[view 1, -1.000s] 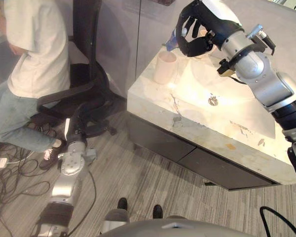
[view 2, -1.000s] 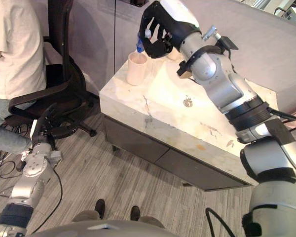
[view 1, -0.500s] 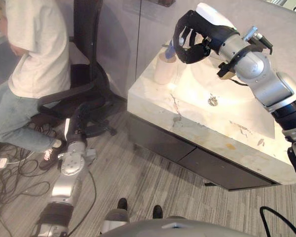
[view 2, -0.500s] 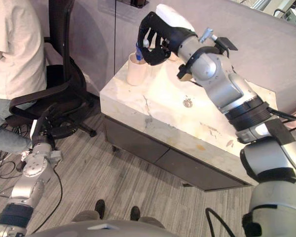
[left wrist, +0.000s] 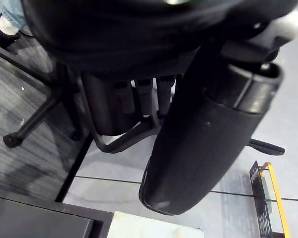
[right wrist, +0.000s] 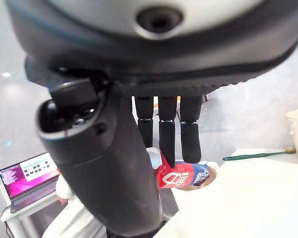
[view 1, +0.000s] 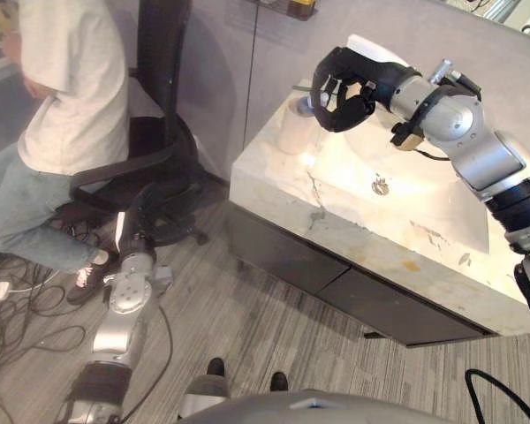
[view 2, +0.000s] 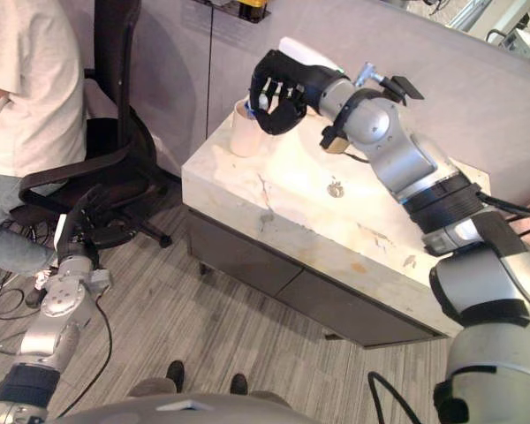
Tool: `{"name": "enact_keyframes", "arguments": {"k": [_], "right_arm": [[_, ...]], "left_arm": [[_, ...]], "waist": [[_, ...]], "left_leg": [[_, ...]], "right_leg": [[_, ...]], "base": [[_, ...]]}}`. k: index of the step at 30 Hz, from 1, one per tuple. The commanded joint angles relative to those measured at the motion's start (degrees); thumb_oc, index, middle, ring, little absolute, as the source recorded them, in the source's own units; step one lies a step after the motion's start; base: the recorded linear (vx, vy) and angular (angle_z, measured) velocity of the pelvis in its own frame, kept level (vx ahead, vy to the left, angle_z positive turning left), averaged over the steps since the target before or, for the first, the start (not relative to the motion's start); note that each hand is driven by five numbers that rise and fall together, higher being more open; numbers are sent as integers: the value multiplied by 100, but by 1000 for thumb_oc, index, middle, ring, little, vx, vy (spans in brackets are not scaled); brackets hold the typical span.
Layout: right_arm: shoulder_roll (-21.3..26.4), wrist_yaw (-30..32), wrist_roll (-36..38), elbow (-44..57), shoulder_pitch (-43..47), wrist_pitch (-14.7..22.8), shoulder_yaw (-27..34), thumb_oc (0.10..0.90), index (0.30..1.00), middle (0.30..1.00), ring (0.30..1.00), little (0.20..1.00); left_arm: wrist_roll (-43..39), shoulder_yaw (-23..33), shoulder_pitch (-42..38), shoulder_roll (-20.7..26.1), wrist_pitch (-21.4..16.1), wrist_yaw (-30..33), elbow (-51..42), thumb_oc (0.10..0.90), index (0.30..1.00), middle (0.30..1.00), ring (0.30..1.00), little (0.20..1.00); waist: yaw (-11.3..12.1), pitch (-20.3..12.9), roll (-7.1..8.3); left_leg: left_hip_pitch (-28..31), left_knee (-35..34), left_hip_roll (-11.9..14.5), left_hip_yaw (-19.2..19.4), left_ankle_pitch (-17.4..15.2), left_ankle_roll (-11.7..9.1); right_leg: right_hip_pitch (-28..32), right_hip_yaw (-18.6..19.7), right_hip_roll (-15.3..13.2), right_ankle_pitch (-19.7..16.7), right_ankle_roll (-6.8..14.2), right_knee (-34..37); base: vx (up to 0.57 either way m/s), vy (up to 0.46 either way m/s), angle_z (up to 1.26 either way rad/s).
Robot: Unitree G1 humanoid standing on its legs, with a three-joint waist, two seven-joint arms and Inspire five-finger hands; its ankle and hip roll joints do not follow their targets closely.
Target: Organize the bathroom.
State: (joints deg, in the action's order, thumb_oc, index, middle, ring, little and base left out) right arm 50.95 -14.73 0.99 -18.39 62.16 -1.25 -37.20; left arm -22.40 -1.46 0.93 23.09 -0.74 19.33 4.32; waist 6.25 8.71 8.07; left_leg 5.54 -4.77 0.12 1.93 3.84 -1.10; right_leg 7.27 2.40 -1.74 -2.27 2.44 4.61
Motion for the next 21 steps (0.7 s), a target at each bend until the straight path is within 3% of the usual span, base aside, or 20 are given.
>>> {"name": "enact_keyframes", "arguments": {"k": [1, 9, 21], "right_arm": [[153, 354, 184, -511, 954, 198, 57, 400, 300, 300, 300, 300], [267, 791, 138, -608, 1238, 360, -11, 400, 300, 300, 300, 300], [247, 1076, 199, -587, 1731, 207, -40, 400, 300, 300, 300, 300]], "left_arm": [[17, -5, 69, 349, -492, -60, -240, 800, 900, 900, 900, 900], [-80, -114, -23, 360, -649, -52, -230, 800, 900, 900, 900, 900], [-38, -252, -196, 301, -667, 9, -101, 800, 900, 900, 900, 900]], "waist": [[71, -741, 148], [37, -730, 145], [15, -790, 188]], "left_leg": [[55, 193, -311, -130, -369, 210], [95, 255, -314, -161, -472, 228], [86, 334, -331, -154, -459, 221]], "right_leg": [[-168, -445, 113, -151, -18, -130], [-117, -420, 137, -39, -41, -199], [-112, -378, 144, -74, -59, -239]], "base": [[-32, 10, 4], [-37, 20, 1], [-7, 0, 0]]}}
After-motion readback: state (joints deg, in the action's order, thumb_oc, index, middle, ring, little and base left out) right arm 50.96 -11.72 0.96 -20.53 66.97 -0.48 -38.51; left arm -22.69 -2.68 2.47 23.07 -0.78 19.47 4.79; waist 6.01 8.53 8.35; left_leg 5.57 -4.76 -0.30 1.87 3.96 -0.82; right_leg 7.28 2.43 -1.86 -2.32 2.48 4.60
